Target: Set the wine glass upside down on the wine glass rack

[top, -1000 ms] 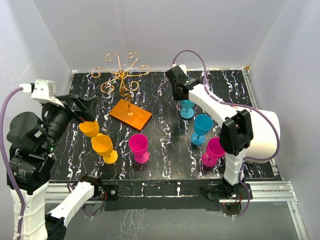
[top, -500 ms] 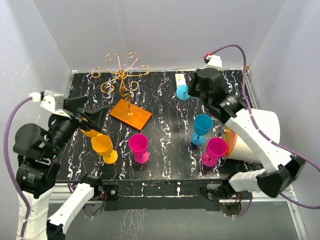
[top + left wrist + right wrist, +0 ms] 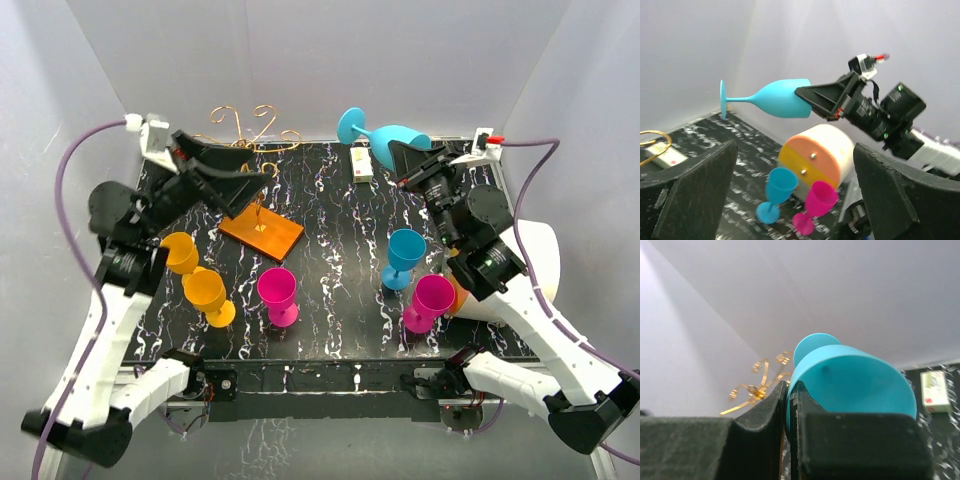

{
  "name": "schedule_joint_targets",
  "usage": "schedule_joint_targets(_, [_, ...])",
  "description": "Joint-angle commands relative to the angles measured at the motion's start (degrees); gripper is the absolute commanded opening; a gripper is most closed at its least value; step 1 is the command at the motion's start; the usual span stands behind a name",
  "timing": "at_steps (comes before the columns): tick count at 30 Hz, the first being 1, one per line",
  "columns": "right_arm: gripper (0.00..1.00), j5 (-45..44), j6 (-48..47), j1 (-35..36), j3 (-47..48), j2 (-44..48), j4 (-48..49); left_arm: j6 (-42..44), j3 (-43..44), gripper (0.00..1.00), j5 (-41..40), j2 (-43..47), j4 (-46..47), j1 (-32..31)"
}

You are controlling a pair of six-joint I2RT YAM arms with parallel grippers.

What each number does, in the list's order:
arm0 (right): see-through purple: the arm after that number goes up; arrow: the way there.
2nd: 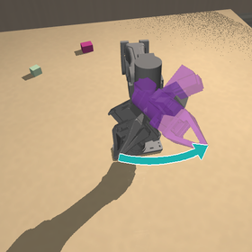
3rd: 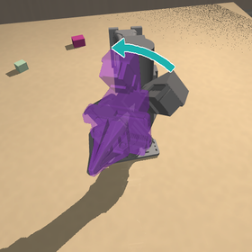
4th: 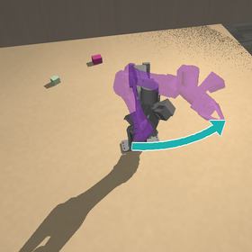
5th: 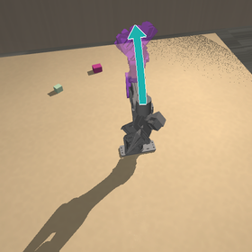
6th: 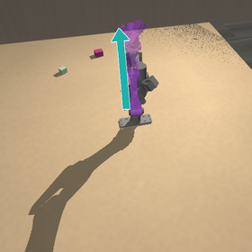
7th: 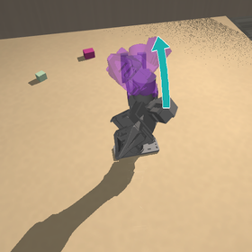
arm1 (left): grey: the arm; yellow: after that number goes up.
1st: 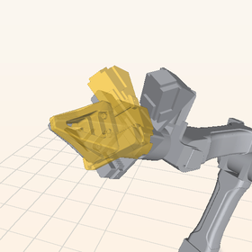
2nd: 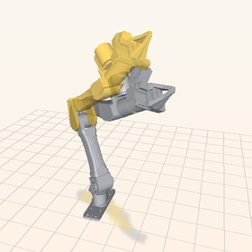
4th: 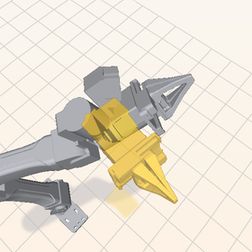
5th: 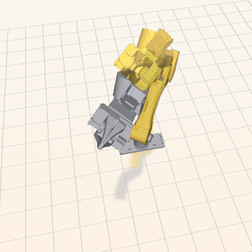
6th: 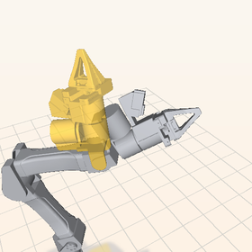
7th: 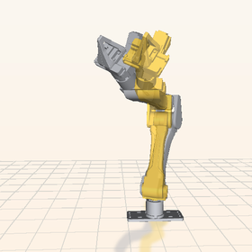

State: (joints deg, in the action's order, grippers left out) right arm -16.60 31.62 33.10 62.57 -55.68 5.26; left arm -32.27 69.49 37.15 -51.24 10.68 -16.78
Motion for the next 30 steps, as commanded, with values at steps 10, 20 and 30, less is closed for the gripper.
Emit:
schedule_joint_targets(10, [0.00, 7.95, 9.37, 0.03, -3.42, 4.30, 19.62, -25.09, 2.34, 0.99, -7.88, -19.10, 23.00, -14.75])
schedule_joint_targets(20, [0.00, 10.36, 14.42, -0.03, -6.08, 7.35, 20.44, -35.64, 2.68, 0.90, -18.58, -20.85, 24.26, -16.80])
schedule_joint_targets(30, [0.00, 13.44, 18.73, 0.01, -7.11, 7.31, 22.63, -34.27, 7.13, 0.75, -31.37, -21.04, 18.26, -20.93])
